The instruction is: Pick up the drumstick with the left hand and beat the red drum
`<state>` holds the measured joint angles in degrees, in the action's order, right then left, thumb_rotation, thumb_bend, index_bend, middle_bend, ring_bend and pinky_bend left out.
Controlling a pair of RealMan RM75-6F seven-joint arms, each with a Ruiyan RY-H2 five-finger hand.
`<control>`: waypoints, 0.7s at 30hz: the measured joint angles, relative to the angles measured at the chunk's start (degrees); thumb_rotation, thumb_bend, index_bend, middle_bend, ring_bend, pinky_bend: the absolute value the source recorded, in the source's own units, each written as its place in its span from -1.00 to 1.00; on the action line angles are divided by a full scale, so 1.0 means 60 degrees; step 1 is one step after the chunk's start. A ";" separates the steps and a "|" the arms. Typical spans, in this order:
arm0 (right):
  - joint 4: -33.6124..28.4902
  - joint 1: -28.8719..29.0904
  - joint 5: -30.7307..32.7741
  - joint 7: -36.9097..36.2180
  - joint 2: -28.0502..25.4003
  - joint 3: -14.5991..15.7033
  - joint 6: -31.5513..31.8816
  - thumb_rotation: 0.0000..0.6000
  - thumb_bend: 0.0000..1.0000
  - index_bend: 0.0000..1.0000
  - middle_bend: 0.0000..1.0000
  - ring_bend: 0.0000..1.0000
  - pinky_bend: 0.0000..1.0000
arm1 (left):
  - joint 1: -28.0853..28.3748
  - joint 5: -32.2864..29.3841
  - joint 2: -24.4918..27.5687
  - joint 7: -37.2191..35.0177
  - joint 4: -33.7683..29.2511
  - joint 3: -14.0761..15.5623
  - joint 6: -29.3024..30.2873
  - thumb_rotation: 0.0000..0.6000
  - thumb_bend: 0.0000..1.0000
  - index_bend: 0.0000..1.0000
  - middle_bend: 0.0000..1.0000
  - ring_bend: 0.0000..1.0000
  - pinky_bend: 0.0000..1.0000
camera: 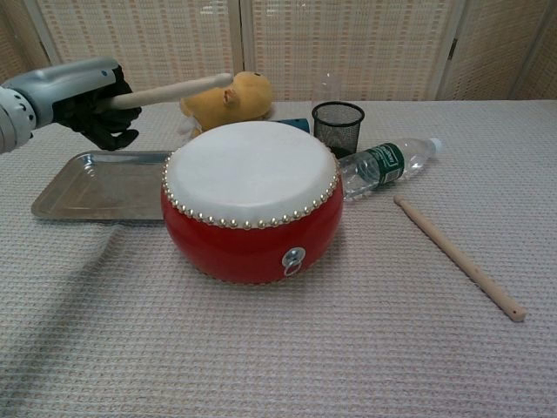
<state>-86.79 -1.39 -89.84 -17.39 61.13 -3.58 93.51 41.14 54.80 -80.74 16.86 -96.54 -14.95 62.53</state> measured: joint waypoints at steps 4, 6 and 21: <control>-0.0002 0.0039 0.0008 0.0027 0.0000 -0.0010 -0.0059 1.00 -0.83 -0.93 -0.75 -1.00 -0.92 | 0.0074 0.0109 -0.0024 0.0004 0.0199 0.0159 -0.0049 1.00 0.42 1.00 1.00 0.97 1.00; -0.0013 0.0053 0.0028 0.0034 -0.0011 -0.0013 -0.0100 1.00 -0.83 -0.93 -0.75 -1.00 -0.92 | 0.0144 0.0235 -0.0150 0.0649 0.0461 0.0330 -0.0005 1.00 0.43 1.00 1.00 0.97 1.00; -0.0163 0.0042 0.0098 0.0210 -0.0065 -0.0033 -0.0108 1.00 -0.83 -0.93 -0.75 -1.00 -0.92 | 0.0205 0.0325 -0.0649 0.2804 0.0859 0.0370 0.0422 1.00 0.42 1.00 1.00 0.97 1.00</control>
<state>-87.77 -1.14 -89.25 -16.13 60.74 -3.77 92.86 42.37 56.75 -84.64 33.68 -91.39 -12.73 65.06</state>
